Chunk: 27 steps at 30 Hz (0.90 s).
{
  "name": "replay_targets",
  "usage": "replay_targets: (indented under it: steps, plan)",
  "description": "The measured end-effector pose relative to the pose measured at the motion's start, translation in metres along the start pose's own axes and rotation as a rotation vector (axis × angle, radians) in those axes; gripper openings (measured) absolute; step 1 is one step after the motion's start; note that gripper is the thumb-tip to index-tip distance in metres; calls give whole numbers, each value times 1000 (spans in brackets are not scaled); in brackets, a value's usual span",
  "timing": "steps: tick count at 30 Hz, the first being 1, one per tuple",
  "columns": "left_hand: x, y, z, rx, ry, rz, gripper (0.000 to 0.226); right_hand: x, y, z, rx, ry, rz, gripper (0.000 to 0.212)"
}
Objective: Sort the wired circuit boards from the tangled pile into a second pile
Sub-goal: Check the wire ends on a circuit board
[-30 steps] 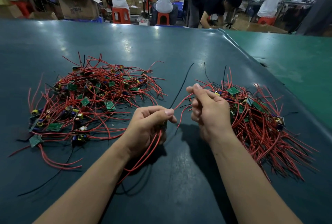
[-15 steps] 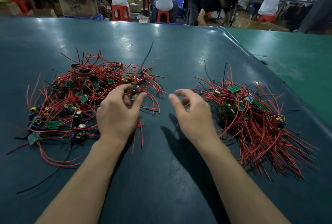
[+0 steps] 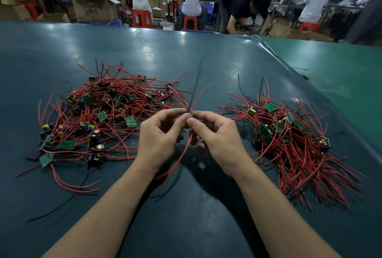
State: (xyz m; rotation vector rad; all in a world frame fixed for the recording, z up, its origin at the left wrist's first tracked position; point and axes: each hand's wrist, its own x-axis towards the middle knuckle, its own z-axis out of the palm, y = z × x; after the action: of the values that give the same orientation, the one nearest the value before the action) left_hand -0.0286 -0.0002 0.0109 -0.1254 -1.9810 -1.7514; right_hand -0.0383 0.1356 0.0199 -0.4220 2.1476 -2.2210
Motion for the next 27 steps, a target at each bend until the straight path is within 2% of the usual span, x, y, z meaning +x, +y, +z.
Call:
replay_targets:
  steps: [3, 6, 8, 10, 12, 14, 17, 21, 23, 27]
  plan:
    - [-1, 1, -2, -12, -49, 58, 11, 1, -2, -6, 34, -22, 63, 9]
    - [-2, 1, -3, 55, -49, 75, 14, 0, -4, -6, 39, 28, 18, 11]
    - [-1, -3, -5, 261, 43, 184, 13, 3, -9, -7, 153, 212, -70, 10]
    - [2, -8, -10, 541, 165, 303, 15, 8, -15, -12, 290, 485, -178, 16]
    - [5, -11, -16, 785, 254, 242, 21, 10, -20, -19, 480, 704, -240, 34]
    - [7, -14, -21, 948, 295, 93, 30, 8, -20, -21, 690, 773, -160, 40]
    - [9, -16, -29, 1089, 297, -35, 43, 6, -17, -14, 764, 643, 64, 25]
    - [13, -19, -35, 1208, 188, -310, 45, 5, -15, -10, 598, 494, 134, 22]
    - [14, -18, -38, 1195, 195, -317, 36, 5, -15, -9, 500, 473, 126, 24]
    - [15, -14, -41, 1116, 312, -161, 28, 3, -12, -4, 341, 389, 61, 26]
